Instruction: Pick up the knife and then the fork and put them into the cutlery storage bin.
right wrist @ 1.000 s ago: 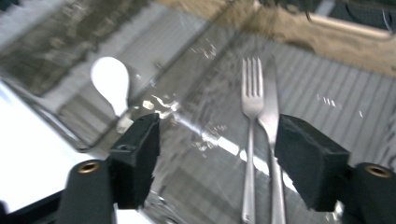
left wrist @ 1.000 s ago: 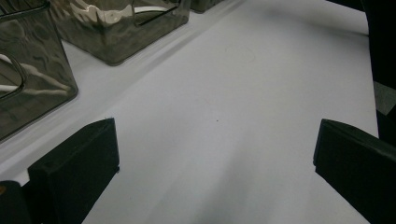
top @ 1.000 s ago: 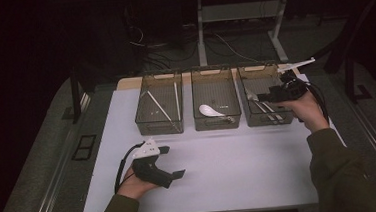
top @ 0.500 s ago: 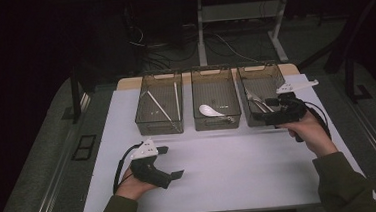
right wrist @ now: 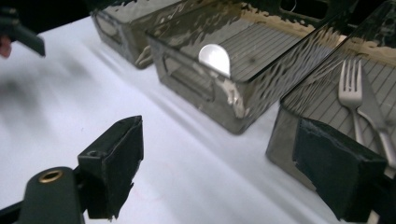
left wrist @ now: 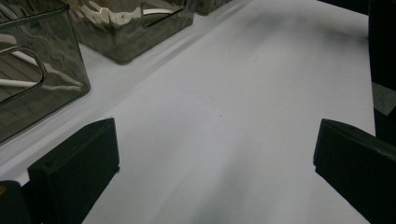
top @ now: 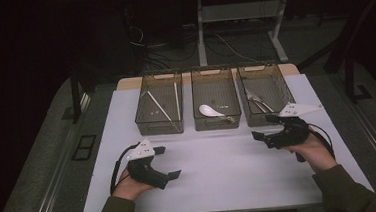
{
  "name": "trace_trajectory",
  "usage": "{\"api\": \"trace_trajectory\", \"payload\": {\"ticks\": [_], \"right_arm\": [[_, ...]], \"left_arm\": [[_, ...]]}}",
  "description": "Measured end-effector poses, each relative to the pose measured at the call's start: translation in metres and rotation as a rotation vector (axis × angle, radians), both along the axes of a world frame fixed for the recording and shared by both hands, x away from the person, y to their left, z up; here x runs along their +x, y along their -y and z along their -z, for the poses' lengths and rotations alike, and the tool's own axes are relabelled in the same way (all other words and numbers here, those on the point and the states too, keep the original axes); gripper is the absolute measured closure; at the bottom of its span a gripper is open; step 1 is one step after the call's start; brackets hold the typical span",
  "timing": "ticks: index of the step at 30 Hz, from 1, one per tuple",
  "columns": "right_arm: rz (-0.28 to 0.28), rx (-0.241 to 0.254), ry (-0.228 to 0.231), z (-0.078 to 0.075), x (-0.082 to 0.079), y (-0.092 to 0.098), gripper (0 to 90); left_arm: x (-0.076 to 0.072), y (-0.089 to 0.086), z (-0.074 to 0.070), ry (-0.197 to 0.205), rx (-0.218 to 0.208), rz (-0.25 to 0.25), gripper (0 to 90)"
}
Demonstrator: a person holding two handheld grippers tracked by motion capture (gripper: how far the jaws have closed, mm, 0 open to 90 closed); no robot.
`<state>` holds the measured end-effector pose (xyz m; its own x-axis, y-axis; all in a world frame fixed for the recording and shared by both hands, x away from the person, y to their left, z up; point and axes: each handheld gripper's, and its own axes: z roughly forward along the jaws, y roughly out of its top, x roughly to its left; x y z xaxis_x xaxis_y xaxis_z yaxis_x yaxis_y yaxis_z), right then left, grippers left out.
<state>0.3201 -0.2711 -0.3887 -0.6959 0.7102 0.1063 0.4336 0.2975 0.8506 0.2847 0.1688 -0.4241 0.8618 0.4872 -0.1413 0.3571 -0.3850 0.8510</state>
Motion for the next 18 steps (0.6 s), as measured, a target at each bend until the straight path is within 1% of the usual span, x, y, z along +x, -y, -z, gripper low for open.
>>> {"api": "trace_trajectory", "payload": {"ticks": [2, 4, 10, 15, 18], "right_arm": [[-0.015, 0.005, -0.003, 0.005, -0.006, 0.001, 16.5], [-0.025, 0.007, -0.004, 0.008, -0.012, 0.002, 16.5], [-0.033, 0.025, 0.002, 0.016, -0.026, 0.007, 16.5], [-0.053, 0.020, 0.008, 0.023, -0.038, 0.009, 16.5], [-0.051, 0.020, 0.001, 0.027, -0.044, 0.011, 16.5]], "left_arm": [[0.000, 0.000, 0.000, 0.004, -0.002, 0.001, 0.0], [0.000, 0.000, 0.000, -0.004, 0.000, -0.003, 0.0], [-0.001, -0.001, 0.000, -0.001, -0.001, -0.001, 0.0], [-0.002, -0.002, 0.000, 0.000, 0.001, -0.001, 0.0], [-0.002, -0.002, 0.000, 0.000, 0.001, 0.000, 0.0]]}}
